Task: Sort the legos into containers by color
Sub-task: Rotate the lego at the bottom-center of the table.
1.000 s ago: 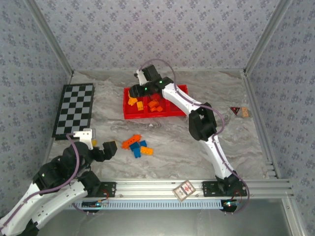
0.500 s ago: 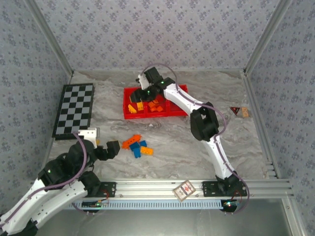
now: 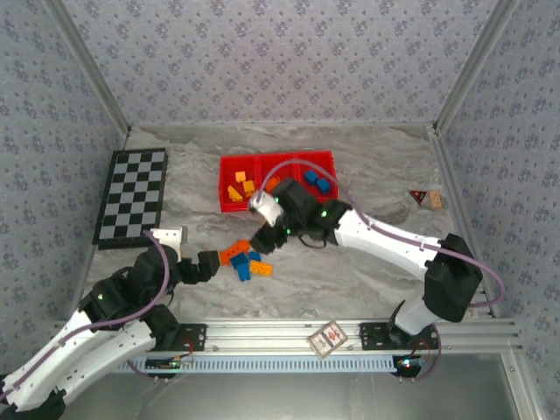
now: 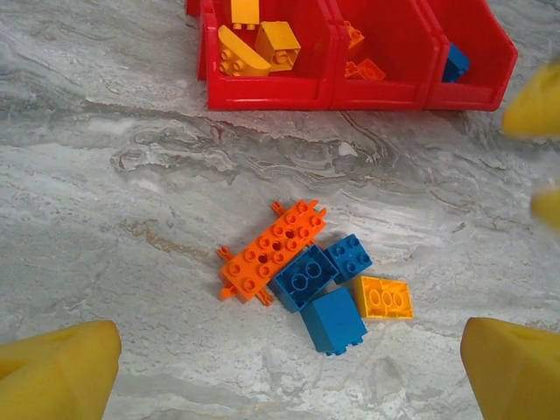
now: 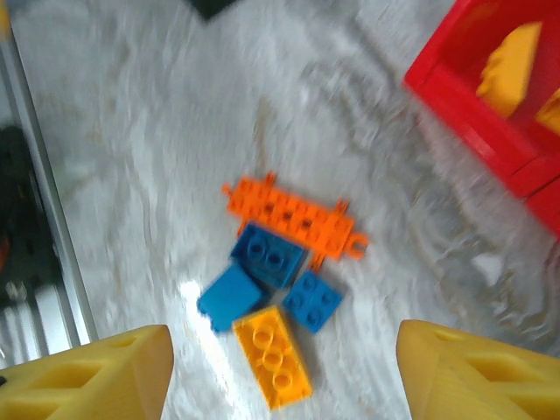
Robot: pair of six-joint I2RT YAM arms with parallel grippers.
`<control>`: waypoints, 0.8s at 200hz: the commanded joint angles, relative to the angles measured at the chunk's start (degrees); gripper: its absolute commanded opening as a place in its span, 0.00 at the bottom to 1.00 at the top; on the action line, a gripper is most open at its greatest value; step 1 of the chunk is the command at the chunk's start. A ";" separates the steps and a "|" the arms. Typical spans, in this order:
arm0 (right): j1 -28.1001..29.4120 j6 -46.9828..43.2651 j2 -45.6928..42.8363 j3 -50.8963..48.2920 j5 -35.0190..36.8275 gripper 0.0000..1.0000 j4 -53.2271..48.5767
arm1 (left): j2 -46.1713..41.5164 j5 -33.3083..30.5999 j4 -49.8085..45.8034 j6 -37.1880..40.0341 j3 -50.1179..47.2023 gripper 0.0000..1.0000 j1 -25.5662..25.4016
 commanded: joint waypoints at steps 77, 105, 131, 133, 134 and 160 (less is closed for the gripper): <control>8.92 0.31 -0.34 -16.43 6.23 0.75 6.41 | -0.23 -1.45 0.20 -0.84 0.14 1.00 -0.38; 12.29 -0.08 1.97 -18.28 4.46 0.76 10.05 | -0.04 -1.62 -0.16 -1.10 0.26 1.00 -0.40; 13.14 -1.71 5.02 -18.15 5.34 0.76 13.14 | -0.22 -1.62 -0.41 -1.36 0.30 1.00 -0.33; 13.12 -1.93 5.31 -18.07 5.57 0.76 13.10 | -0.28 -1.59 -0.42 -1.37 0.33 0.99 -0.34; 13.10 -2.04 5.46 -18.03 5.71 0.76 13.13 | -0.29 -1.59 -0.42 -1.33 0.34 0.99 -0.33; 12.33 -5.05 8.63 -16.39 7.80 0.76 13.30 | -0.98 -1.58 -0.70 -1.71 0.34 1.00 -0.47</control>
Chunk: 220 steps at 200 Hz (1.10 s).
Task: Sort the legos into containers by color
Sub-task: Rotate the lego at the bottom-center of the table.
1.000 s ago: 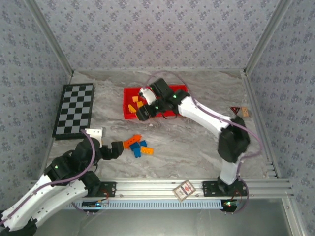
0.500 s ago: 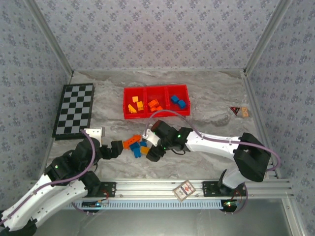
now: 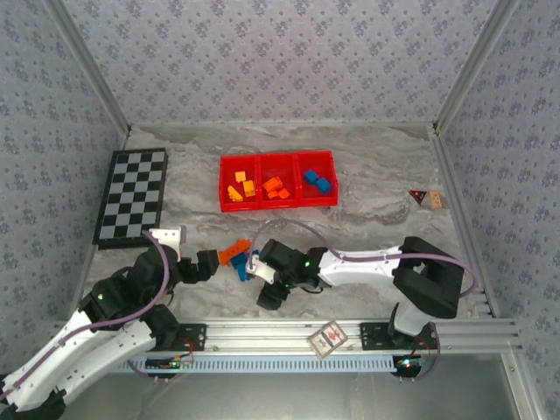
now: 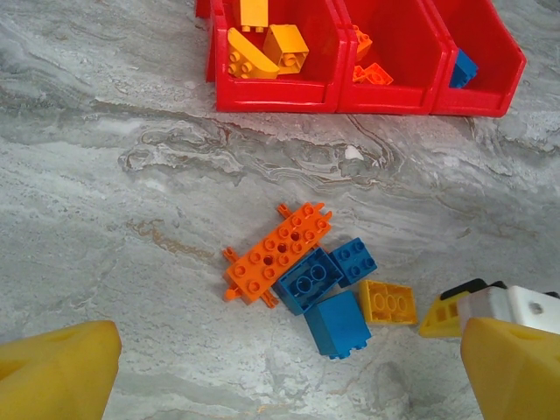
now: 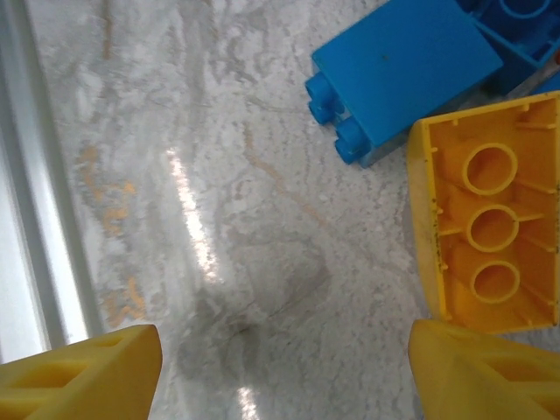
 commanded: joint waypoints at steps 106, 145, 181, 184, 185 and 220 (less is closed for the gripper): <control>-6.83 -9.56 7.03 7.29 3.06 0.76 -3.03 | -1.95 -1.74 -0.76 -0.78 0.43 1.00 -0.46; -8.80 -10.90 8.42 10.28 3.26 0.76 -4.42 | -1.95 -1.62 -0.57 -0.80 0.25 1.00 -0.57; -10.33 -3.79 11.04 14.53 6.31 0.76 -8.58 | -1.91 -1.67 -0.55 -0.87 0.15 0.99 -0.54; -10.44 -2.59 11.22 15.16 6.96 0.76 -9.51 | -1.98 -1.65 -0.57 -0.87 0.17 0.99 -0.51; -10.51 -2.39 11.26 15.31 7.14 0.76 -9.83 | -1.97 -1.65 -0.57 -0.87 0.12 1.00 -0.54; -10.69 12.80 8.95 17.04 12.88 0.77 -14.17 | -2.13 -1.62 -0.18 -0.96 -0.23 1.00 -0.66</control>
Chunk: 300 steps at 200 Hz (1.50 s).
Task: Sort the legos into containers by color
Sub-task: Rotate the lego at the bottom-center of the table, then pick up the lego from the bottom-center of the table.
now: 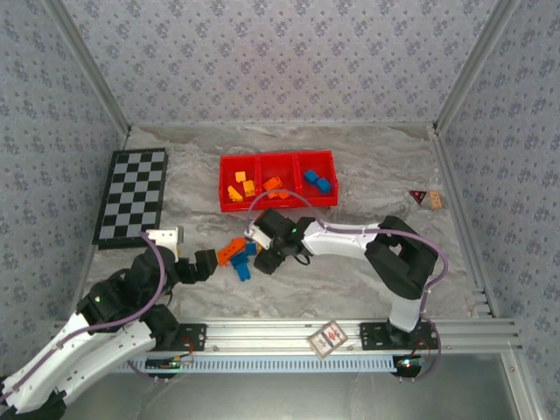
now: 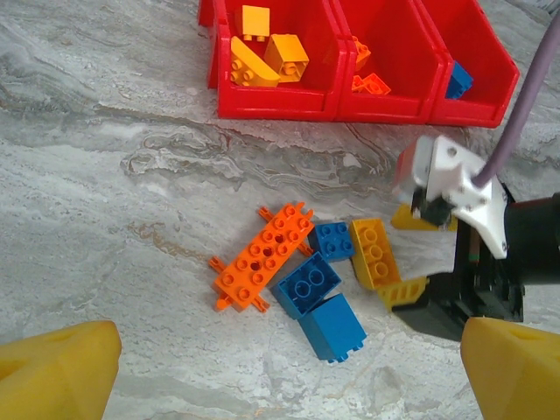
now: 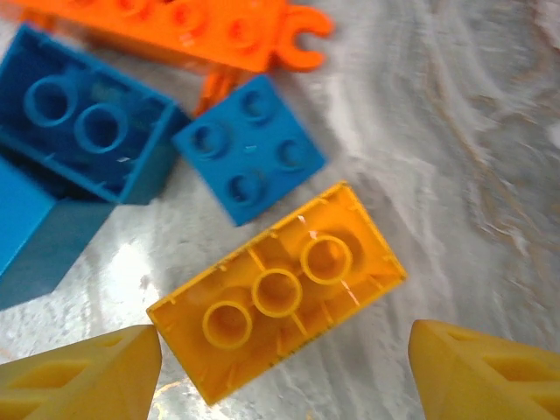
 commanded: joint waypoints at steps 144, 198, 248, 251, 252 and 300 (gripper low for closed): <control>3.46 36.16 6.02 13.11 12.22 0.79 -16.77 | -2.99 -1.70 -0.09 -0.55 -0.43 1.00 -2.40; 4.11 32.56 9.43 15.31 10.62 0.74 -17.66 | -2.83 -3.07 -0.81 -1.03 -0.34 1.00 -3.61; 5.96 29.82 11.65 17.14 10.58 0.73 -17.50 | -2.08 -3.45 -1.07 -1.25 -0.26 1.00 -3.74; 5.93 29.92 11.78 17.16 10.59 0.73 -17.57 | -2.05 -3.43 -1.07 -1.21 -0.32 1.00 -3.70; 5.90 29.98 11.76 17.15 10.59 0.73 -17.57 | -2.05 -3.45 -1.07 -1.23 -0.33 1.00 -3.70; 4.44 32.02 13.32 16.87 12.12 0.70 -18.76 | -1.70 -3.55 -1.06 -1.25 -0.17 1.00 -3.86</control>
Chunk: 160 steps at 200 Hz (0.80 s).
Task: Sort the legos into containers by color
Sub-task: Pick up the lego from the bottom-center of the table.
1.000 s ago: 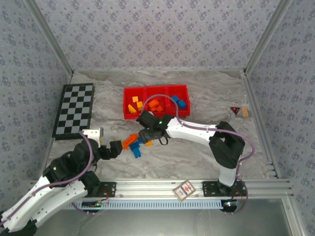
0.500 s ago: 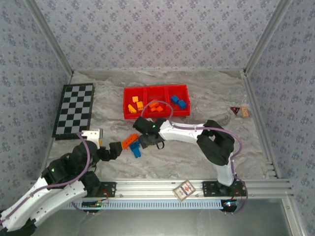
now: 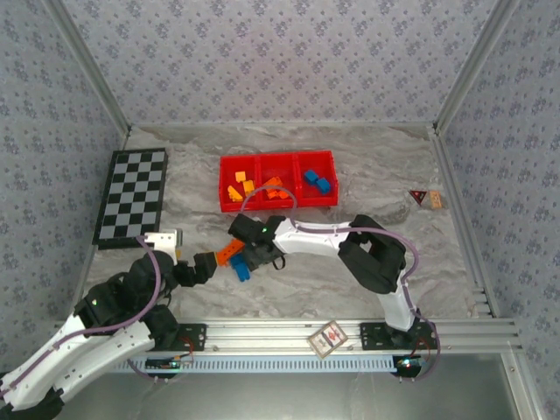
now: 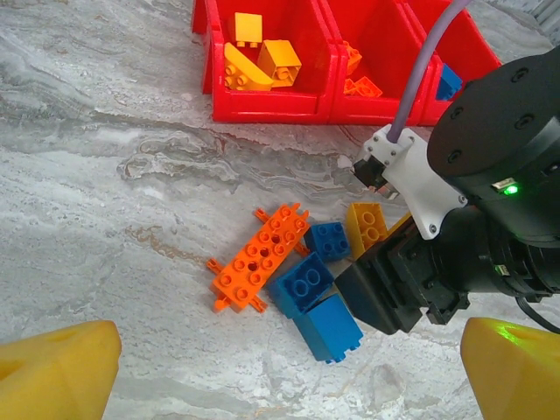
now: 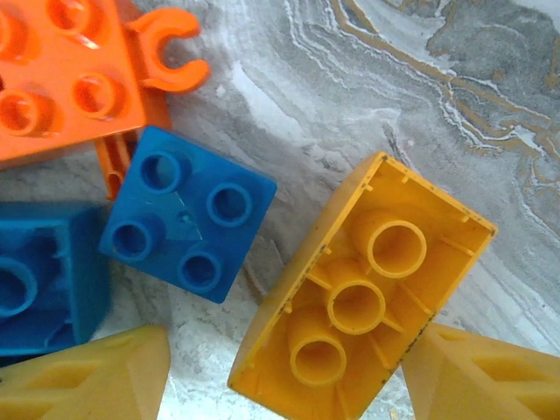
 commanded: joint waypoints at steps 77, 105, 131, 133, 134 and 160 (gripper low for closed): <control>-0.67 1.31 3.54 -1.01 8.16 0.53 -1.28 | 1.31 -1.04 -0.49 -0.42 0.65 0.99 -1.23; -0.65 0.35 3.98 -1.73 10.89 0.47 -2.21 | 2.29 -0.65 -0.52 -0.24 0.86 1.00 -1.30; -0.98 -0.41 3.66 -1.65 13.57 0.41 -4.12 | 2.92 -0.80 -0.62 -0.02 1.08 1.00 -1.30; -0.99 -0.54 3.53 -1.69 13.76 0.41 -4.30 | 2.92 -0.82 -0.64 0.01 1.08 1.00 -1.30; -1.01 -0.53 3.49 -1.71 13.87 0.41 -4.35 | 2.93 -0.83 -0.68 0.01 1.09 1.00 -1.30; -0.94 -1.65 1.46 -2.67 16.25 0.36 -5.27 | 2.75 -1.24 -0.67 0.06 1.09 1.00 -1.32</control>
